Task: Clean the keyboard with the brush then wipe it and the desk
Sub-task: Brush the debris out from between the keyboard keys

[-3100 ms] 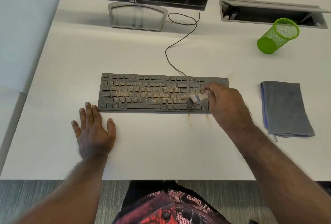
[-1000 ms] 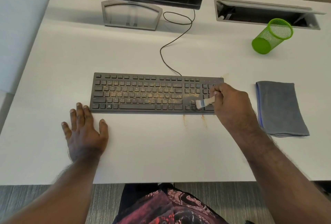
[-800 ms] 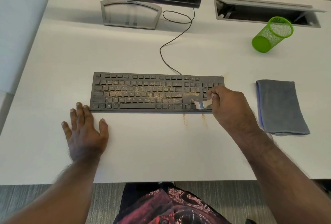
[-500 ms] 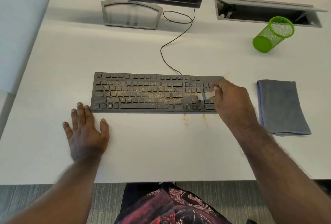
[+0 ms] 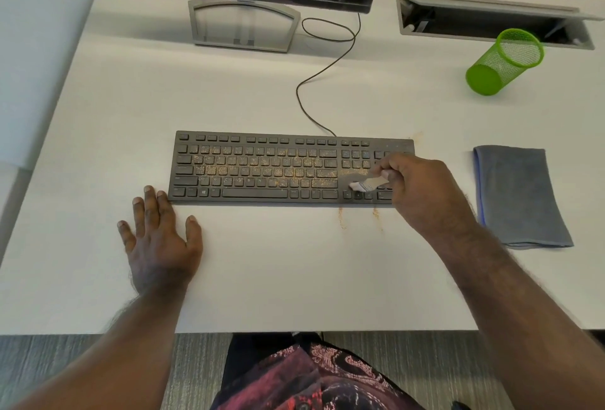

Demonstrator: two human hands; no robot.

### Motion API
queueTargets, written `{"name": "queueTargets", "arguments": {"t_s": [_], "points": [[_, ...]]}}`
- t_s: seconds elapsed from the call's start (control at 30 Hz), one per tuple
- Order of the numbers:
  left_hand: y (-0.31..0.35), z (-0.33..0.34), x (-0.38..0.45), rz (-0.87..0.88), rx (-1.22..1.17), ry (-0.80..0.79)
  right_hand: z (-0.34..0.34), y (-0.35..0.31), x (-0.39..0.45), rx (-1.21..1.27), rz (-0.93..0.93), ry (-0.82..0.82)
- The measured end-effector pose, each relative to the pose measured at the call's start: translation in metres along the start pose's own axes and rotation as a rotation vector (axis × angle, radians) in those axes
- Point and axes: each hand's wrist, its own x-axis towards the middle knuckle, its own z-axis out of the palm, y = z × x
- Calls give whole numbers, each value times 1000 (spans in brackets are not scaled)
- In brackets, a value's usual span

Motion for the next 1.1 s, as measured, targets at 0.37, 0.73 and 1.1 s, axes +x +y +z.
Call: {"name": "queueTargets", "arguments": {"t_s": [0.37,0.73,1.1], "points": [[-1,1,0,9,5,0,1,-1,2,-4,-36,-71],[-2,1,0,5,8,2,-3,-1,-2,-5,-47,-63],[-1,0,0,6,4,6,-5,15,-5,-4,2,8]]}}
